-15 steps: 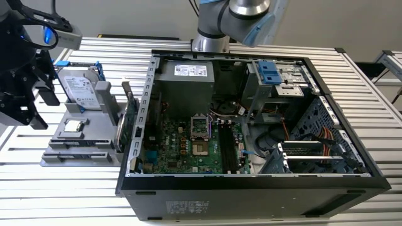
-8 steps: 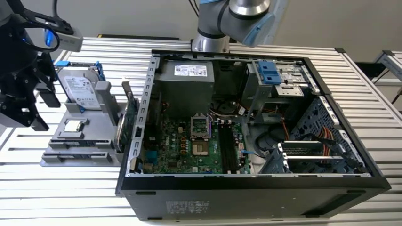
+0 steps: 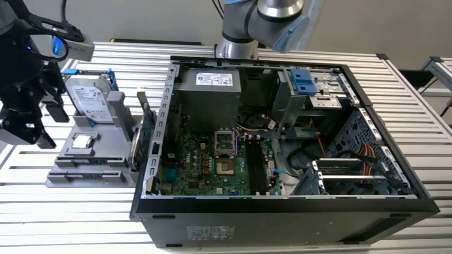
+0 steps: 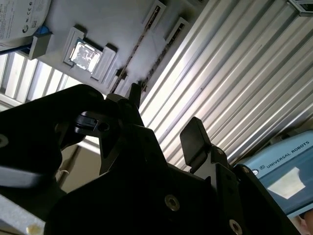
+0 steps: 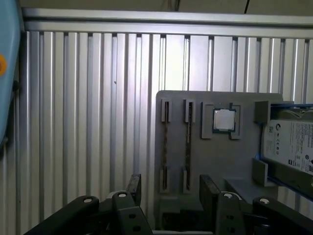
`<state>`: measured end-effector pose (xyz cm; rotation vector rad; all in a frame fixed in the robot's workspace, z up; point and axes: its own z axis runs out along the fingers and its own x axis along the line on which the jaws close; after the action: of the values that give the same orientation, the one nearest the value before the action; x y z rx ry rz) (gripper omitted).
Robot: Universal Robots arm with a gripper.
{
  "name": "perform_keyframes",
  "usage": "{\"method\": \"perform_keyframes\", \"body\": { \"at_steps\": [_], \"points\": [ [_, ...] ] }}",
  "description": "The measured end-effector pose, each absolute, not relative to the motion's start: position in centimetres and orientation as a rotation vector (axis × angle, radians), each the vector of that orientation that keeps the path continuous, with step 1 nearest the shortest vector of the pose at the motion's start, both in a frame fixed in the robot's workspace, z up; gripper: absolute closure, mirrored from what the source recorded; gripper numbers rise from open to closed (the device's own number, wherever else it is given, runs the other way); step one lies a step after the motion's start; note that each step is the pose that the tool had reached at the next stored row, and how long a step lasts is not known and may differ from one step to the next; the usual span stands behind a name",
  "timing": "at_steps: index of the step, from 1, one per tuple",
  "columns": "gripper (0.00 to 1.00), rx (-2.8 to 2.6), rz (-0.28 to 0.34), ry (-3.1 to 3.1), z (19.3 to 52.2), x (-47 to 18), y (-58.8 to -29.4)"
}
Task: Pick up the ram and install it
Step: 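Pick up the ram and move it above insertion slot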
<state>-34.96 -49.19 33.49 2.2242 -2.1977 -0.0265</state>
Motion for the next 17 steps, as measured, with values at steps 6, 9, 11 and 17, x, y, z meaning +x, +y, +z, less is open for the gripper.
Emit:
{"method": "perform_keyframes", "body": {
  "at_steps": [6,9,11,17],
  "points": [
    [0.00,2.222,-0.023,-2.197,33.20,-34.96,-49.17],
    [0.00,2.221,-0.020,-2.195,33.03,-34.96,-49.17],
    [0.00,2.220,-0.018,-2.195,32.93,-34.96,-49.16],
    [0.00,2.218,-0.017,-2.196,32.55,-34.96,-49.13]
  ]
}}
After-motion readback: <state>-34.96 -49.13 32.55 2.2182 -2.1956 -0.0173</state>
